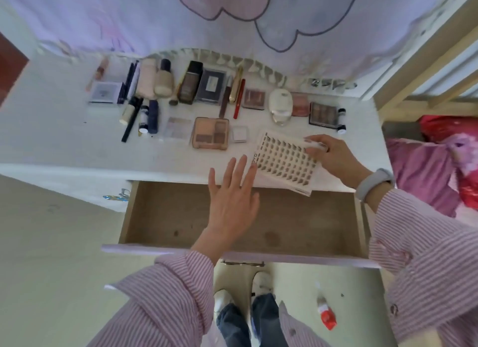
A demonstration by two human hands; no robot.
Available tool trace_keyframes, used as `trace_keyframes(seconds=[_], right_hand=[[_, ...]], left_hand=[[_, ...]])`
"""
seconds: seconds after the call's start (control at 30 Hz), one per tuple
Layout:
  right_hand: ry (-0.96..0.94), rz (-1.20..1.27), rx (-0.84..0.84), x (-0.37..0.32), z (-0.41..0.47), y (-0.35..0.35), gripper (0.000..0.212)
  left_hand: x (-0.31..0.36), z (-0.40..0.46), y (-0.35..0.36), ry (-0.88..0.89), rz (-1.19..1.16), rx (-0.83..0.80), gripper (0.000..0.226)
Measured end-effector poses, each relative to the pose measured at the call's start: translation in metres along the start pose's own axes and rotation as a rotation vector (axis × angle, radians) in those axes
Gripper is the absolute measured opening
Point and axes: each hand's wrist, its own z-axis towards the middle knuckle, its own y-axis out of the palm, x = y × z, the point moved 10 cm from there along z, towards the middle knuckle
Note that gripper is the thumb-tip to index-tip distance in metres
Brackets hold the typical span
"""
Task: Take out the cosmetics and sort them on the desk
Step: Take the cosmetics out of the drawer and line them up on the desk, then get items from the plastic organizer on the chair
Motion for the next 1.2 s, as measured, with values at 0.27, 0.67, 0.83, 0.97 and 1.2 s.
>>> trace_keyframes(seconds=[0.27,0.67,0.83,0.97,1.2], right_hand=[[-0.001,-0.208,0.025,0.023,0.054,-0.010,0.035],[-0.416,-0.820,0.016,0.031,-0.015,0.044,0.050],[-0.400,-0.798,0.029,0.029,-0.021,0.037,0.048],[-0.553,-0.684,0.188,0.020,-0.076,0.032,0.032],[-0.479,-0.839,0.039,0.083,-0.158,0.089,0.026]], left_hand=[[0.036,0.033,0.036,0.038,0.054,-0.098,0.057],[0.042,0.049,0.039,-0.069,0.085,-0.009,0.054],[0.042,0.046,0.039,-0.083,0.044,-0.045,0.053],[0.036,0.013,0.023,-0.059,-0.030,0.082,0.044],[-0.015,-0.086,0.041,-0.015,-0.054,-0.035,0.043]])
